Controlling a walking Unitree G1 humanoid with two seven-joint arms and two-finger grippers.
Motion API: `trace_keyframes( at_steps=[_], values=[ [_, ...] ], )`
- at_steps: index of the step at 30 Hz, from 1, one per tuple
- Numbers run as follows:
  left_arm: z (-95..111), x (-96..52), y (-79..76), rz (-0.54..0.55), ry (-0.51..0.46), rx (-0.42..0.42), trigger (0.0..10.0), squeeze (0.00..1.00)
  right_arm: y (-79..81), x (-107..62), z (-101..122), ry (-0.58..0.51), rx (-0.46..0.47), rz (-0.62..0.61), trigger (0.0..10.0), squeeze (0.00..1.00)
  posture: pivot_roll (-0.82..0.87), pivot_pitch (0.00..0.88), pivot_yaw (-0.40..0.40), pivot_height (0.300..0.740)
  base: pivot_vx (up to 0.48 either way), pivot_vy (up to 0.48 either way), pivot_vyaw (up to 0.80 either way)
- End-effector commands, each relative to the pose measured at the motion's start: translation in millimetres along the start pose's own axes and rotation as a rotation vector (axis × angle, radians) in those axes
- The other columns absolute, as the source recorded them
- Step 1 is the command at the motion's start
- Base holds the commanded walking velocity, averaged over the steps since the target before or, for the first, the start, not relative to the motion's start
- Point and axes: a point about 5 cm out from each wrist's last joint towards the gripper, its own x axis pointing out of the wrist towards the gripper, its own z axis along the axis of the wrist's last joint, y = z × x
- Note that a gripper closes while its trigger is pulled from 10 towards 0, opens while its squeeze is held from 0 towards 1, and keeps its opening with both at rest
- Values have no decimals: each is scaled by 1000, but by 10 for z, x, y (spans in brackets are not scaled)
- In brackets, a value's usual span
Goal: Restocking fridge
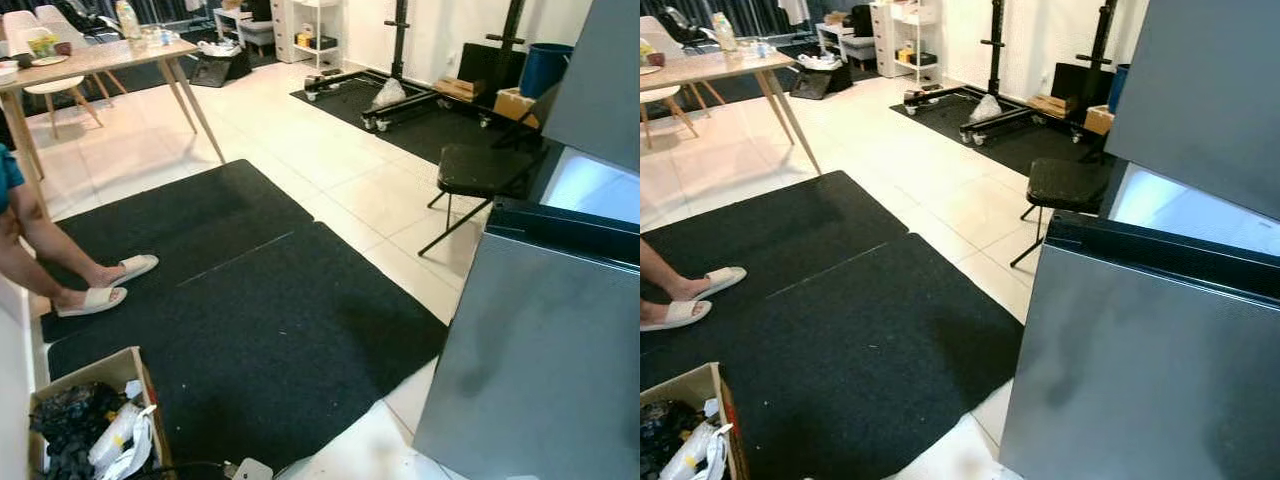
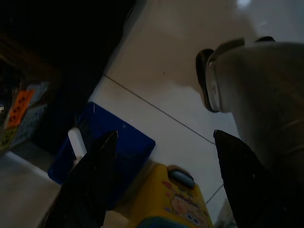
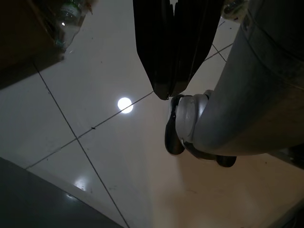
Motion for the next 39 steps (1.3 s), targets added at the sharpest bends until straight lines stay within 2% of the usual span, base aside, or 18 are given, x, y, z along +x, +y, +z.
trace_keyframes(
  at_steps=[1, 7, 19, 21, 25, 28, 30, 33, 34, 38, 39],
  values=[
    [-16, -3, 10, -10, 19, 31, 10000, 0, 2, -2, -10, -1, -4, 1, 10000, 0, -46, 0, 6, 740, 0, -472, 0],
    [-23, -6, 28, 10, 18, 13, 10000, 0, 9, -1, -10, -3, -3, 3, 10000, 0, -46, 0, 6, 740, 0, -474, 0],
    [-28, -12, 58, 32, 15, 4, 10000, 0, 24, 4, 28, -27, 1, 19, 10000, 0, -46, 0, 7, 740, 0, 0, 0],
    [-30, -12, 54, 30, 16, 3, 10000, 0, 60, 21, 199, -107, 39, 81, 10000, 0, -48, 0, 7, 740, 0, 0, 0],
    [-29, -10, 44, 23, 15, 10, 10000, 0, 239, 28, 586, -246, 67, 342, 10000, 0, -51, 0, 9, 740, 0, 0, 0],
    [-28, -10, 44, 23, 14, 11, 10000, 0, 226, 20, 682, -286, 89, 354, 10000, 0, -51, 0, 9, 740, 0, 0, 0],
    [-30, -10, 44, 23, 14, 10, 10000, 0, 192, -12, 917, -393, 179, 392, 10000, 0, -51, 0, 9, 740, 0, 0, 0],
    [-39, -12, 43, 23, 16, 10, 10000, 0, 152, -73, 1199, -527, 249, 442, 10000, 0, -45, 0, 5, 740, 0, 0, 0],
    [-39, -12, 43, 23, 16, 10, 10000, 0, 152, -73, 1199, -527, 249, 442, 10000, 0, -45, 0, 5, 740, 0, 0, 0],
    [-50, -14, 42, 22, 18, 14, 10000, 0, 60, -179, 1532, -680, 273, 464, 10000, 0, -44, 0, 3, 740, 0, 0, 0],
    [-50, -14, 42, 22, 18, 14, 10000, 0, 60, -179, 1532, -680, 273, 464, 10000, 0, -44, 0, 3, 740, 0, 0, 0]
  ],
)
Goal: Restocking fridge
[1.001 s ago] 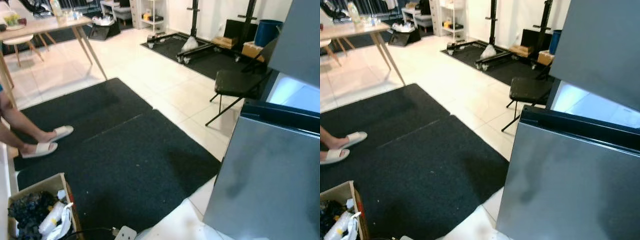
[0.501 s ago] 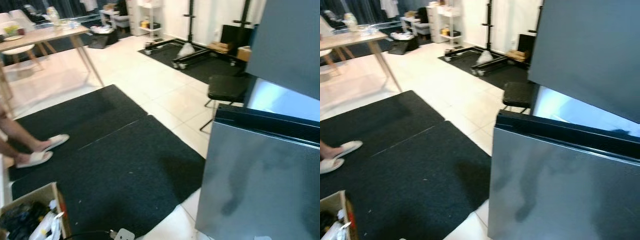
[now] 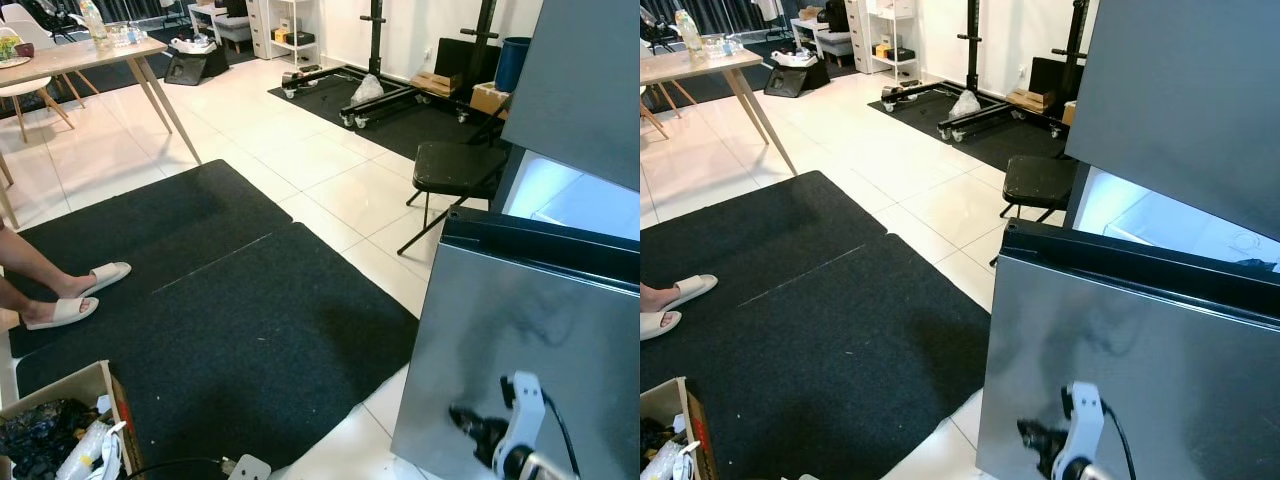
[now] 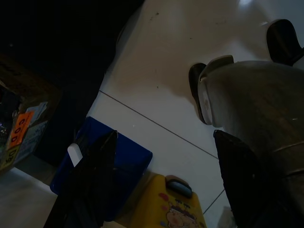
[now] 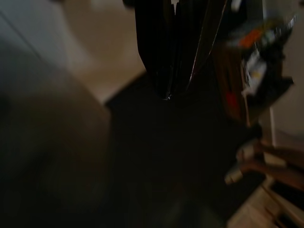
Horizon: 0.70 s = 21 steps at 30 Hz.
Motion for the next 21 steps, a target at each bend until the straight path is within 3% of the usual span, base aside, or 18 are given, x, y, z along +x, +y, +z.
trace_keyframes(
  at_steps=[1, 2, 5, 6, 12, 14, 17, 18, 19, 21],
  values=[
    [-46, -7, -2, -5, 15, 2, 10000, 0, -26, 4, 134, -67, -4, 1, 10000, 0, -42, 0, 2, 740, 0, 0, 0],
    [-44, -7, 0, -3, 13, 1, 10000, 0, -31, 36, 295, -120, -32, 3, 10000, 0, -42, 0, 1, 740, 0, 0, 0],
    [-42, -8, 3, -2, 12, 0, 10000, 0, -26, 67, 436, -168, -57, 2, 10000, 0, -42, 0, 1, 740, 0, 0, 0],
    [-43, -8, 2, -3, 11, 0, 10000, 0, 6, 111, 578, -213, -96, 8, 10000, 0, -40, 0, 0, 740, 0, 0, 0],
    [-62, -9, -16, -7, 14, -2, 10000, 0, 132, 233, 945, -321, -174, 33, 10000, 0, -38, 0, -1, 740, 0, 0, 0],
    [-62, -9, -16, -7, 14, -2, 10000, 0, 132, 233, 945, -321, -174, 33, 10000, 0, -38, 0, -1, 740, 0, 0, 0],
    [-71, -10, -21, -8, 15, -7, 10000, 0, 245, 322, 1227, -396, -236, 29, 10000, 0, -30, 0, -5, 740, 0, 0, 0],
    [-71, -10, -21, -8, 15, -7, 10000, 0, 245, 322, 1227, -396, -236, 29, 10000, 0, -30, 0, -5, 740, 0, 0, 0],
    [-82, -12, -22, -7, 16, -11, 10000, 0, 338, 387, 1414, -436, -284, 14, 10000, 0, -25, 0, -6, 740, 0, 0, 0],
    [-82, -12, -22, -7, 16, -11, 10000, 0, 338, 387, 1414, -436, -284, 14, 10000, 0, -25, 0, -6, 740, 0, 0, 0]
  ],
)
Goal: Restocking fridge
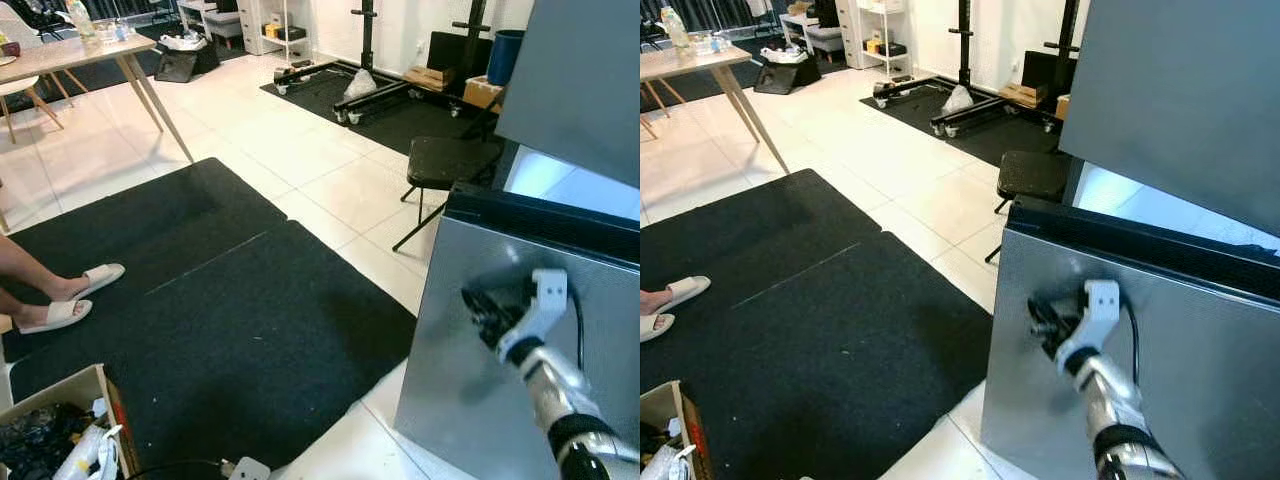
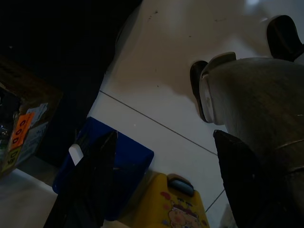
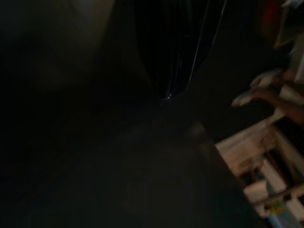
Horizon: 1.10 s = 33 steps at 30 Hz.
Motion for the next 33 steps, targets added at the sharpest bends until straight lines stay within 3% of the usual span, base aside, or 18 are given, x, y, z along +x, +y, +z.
trace_keyframes(
  at_steps=[1, 3, 5, 6, 10, 12, 13, 14, 17, 21, 24, 25, 29, 33],
  values=[
    [-69, -10, -14, -5, 19, -10, 10000, 0, -6, 62, 123, -30, -53, -25, 10000, 0, -21, 0, -8, 740, 0, 0, 0],
    [-77, -11, -13, -4, 20, -11, 10000, 0, 10, 111, 172, -30, -84, -37, 10000, 0, -17, 0, -13, 740, 0, 0, 0],
    [-97, -16, -10, -1, 23, -18, 10000, 0, 49, 230, 273, 7, -199, -74, 10000, 0, -5, 0, -21, 740, 0, 0, 0],
    [-97, -16, -10, -1, 23, -18, 10000, 0, 49, 230, 273, 7, -199, -74, 10000, 0, -5, 0, -21, 740, 0, 0, 0],
    [-142, -26, -9, 4, 27, -27, 10000, 0, 81, 386, 438, 85, -435, -136, 10000, 0, 15, 0, -29, 740, 0, 0, 0],
    [-147, -27, -9, 4, 28, -27, 10000, 0, 80, 396, 453, 91, -456, -143, 10000, 0, 15, 0, -29, 740, 0, 0, 0],
    [-209, -43, -3, 8, 39, -34, 10000, 0, 23, 426, 537, 135, -582, -222, 10000, 0, 42, 0, -37, 740, 0, 0, 0],
    [-209, -43, -3, 8, 39, -34, 10000, 0, 23, 426, 537, 135, -582, -222, 10000, 0, 42, 0, -37, 740, 0, 0, 0],
    [-275, -63, 22, 20, 51, -44, 10000, 0, -83, 426, 673, 150, -723, -359, 10000, 0, 51, 0, -40, 740, 0, 0, 0],
    [-273, -67, 47, 30, 44, -55, 10000, 0, -146, 375, 638, 146, -688, -422, 10000, 0, 51, 0, -41, 740, 0, 0, 0],
    [-253, -63, 54, 31, 41, -42, 10000, 0, -186, 244, 343, 229, -654, -409, 10000, 0, 39, 0, -33, 740, 0, 0, 0],
    [-253, -63, 54, 31, 41, -42, 10000, 0, -186, 244, 343, 229, -654, -409, 10000, 0, 39, 0, -33, 740, 0, 0, 0],
    [-198, -49, 52, 28, 34, -32, 10000, 0, -256, -84, -204, 390, -553, -414, 10000, 0, 20, 0, -22, 740, 0, 0, 0],
    [-171, -43, 51, 26, 29, -29, 10000, 0, -278, -280, -465, 473, -484, -426, 10000, 0, 15, 0, -21, 740, 0, 0, 0]
  ],
)
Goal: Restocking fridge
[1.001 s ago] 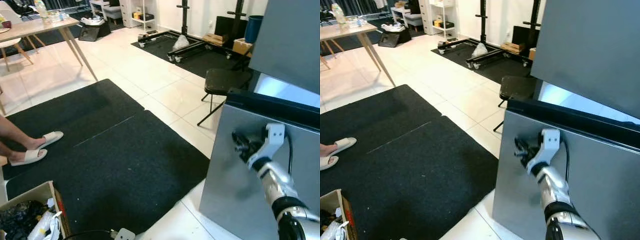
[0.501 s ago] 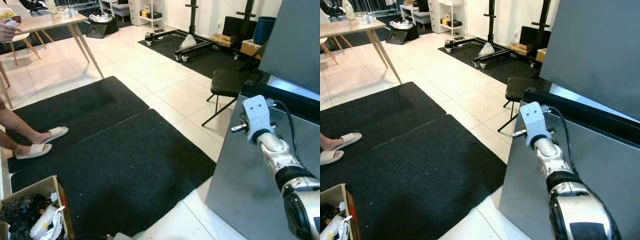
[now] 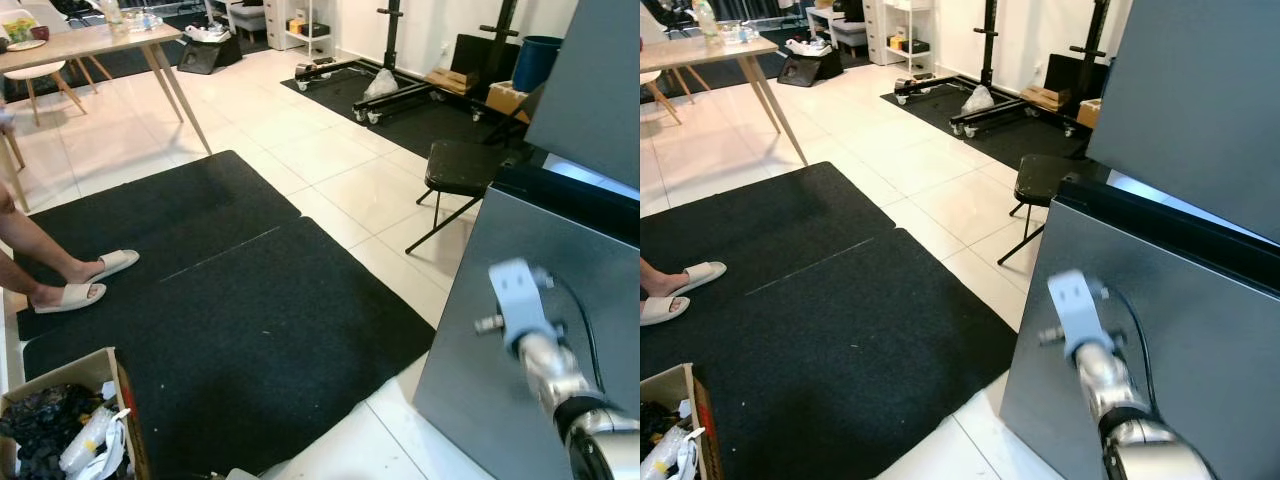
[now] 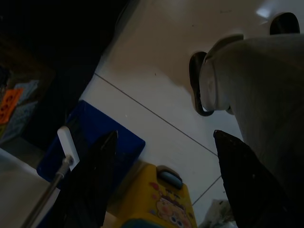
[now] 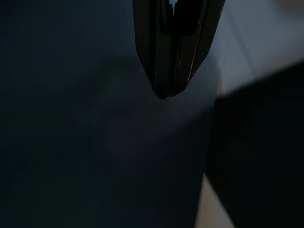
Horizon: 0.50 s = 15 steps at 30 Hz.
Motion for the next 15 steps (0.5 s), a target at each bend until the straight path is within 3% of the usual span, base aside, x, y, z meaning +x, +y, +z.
trace_keyframes(
  at_steps=[1, 2, 3, 4, 5, 6, 7, 12, 15],
  values=[
    [13, 3, 8, -1, 4, 10, 10000, 0, 63, -65, -247, 90, 64, 11, 10000, 0, 8, 0, -20, 740, 0, 0, 0],
    [34, 7, 7, -3, 0, 14, 10000, 0, 128, -145, -474, 162, 83, 32, 10000, 0, 5, 0, -20, 740, 0, 0, 0],
    [34, 7, 7, -3, 0, 14, 10000, 0, 128, -145, -474, 162, 83, 32, 10000, 0, 5, 0, -20, 740, 0, 0, 0],
    [61, 12, 4, -4, -5, 18, 10000, 0, 229, -293, -806, 271, 116, 68, 10000, 0, 1, 0, -20, 740, 0, 0, -763],
    [68, 13, 3, -5, -6, 18, 10000, 0, 272, -364, -941, 316, 125, 86, 10000, 0, 1, 0, -20, 740, 0, 0, -763],
    [68, 13, 3, -5, -6, 18, 10000, 0, 272, -364, -941, 316, 125, 86, 10000, 0, 1, 0, -20, 740, 0, 0, -763],
    [76, 15, 3, -5, -8, 18, 10000, 0, 335, -486, -1146, 387, 107, 109, 10000, 0, 0, 0, -20, 740, 0, 0, -769],
    [78, 16, 2, -5, -8, 19, 10000, 0, 370, -584, -1293, 436, 88, 122, 10000, 0, 2, 0, -23, 740, 0, 0, -769],
    [75, 15, 3, -4, -5, 25, 10000, 0, 406, -760, -1529, 519, 121, 127, 10000, 0, -5, 0, -16, 740, 0, 0, -773]
  ],
)
